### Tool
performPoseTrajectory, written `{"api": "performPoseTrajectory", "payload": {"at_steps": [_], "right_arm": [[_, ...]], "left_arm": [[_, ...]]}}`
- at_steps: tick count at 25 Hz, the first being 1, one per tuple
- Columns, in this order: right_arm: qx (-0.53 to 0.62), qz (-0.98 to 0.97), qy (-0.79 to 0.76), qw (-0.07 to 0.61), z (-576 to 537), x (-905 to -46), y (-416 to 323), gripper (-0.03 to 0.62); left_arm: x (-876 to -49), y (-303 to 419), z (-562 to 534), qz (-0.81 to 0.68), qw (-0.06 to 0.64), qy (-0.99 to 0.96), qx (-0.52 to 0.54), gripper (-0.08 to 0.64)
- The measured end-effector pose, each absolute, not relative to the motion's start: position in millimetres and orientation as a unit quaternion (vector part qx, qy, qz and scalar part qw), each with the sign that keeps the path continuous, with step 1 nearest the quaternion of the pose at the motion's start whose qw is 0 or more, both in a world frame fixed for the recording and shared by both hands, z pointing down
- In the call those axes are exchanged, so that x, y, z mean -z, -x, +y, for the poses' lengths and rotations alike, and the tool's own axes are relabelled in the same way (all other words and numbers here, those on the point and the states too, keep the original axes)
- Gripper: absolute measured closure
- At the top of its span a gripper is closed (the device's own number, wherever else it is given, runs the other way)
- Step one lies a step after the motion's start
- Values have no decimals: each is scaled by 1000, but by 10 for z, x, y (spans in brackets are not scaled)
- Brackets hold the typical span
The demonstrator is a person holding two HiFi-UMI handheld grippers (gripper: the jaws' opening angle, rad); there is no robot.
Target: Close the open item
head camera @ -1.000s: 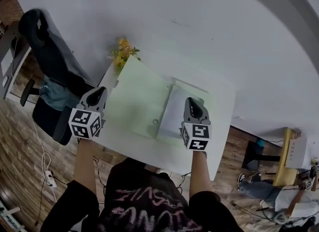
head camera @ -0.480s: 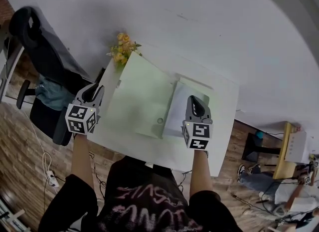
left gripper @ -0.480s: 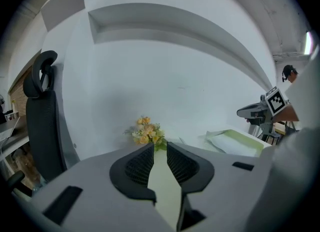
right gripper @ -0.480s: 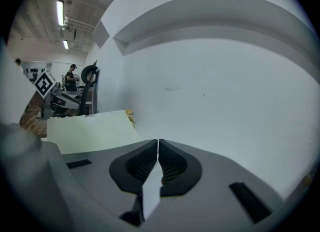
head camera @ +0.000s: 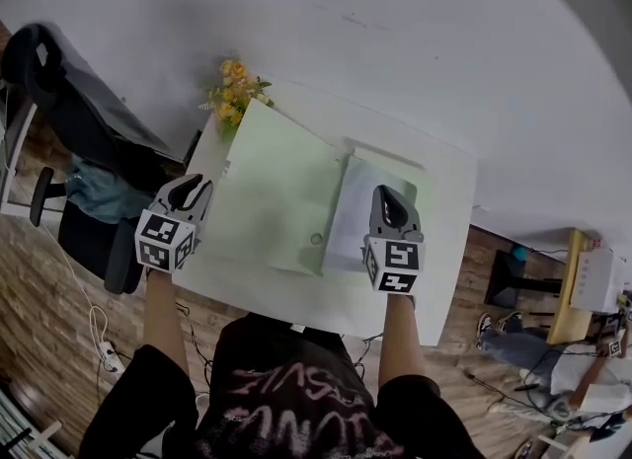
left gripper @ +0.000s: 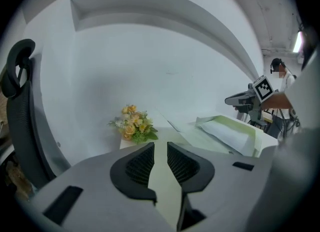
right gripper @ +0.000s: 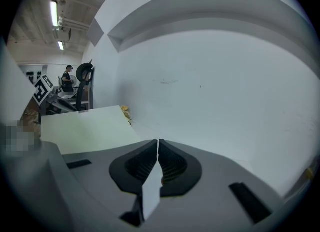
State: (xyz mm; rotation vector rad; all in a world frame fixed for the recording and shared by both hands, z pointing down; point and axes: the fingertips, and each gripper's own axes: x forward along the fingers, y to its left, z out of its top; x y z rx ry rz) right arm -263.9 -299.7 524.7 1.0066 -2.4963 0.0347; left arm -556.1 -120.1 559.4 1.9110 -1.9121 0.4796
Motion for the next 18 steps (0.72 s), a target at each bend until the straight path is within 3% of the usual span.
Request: {"api": "performPoseTrajectory", "payload": {"at_steps": [13,18], "right_arm": [[-17,-904,-367,218,-3046,-5252,2460,566],[-16,-905,-371,207,-3073,-5177,2316,566]], "left_arm": [[-5253,5214,-1348,-642,179,-738,-100,477],[-5128,4861,-1416,-607,157,-770,-121,477]]}}
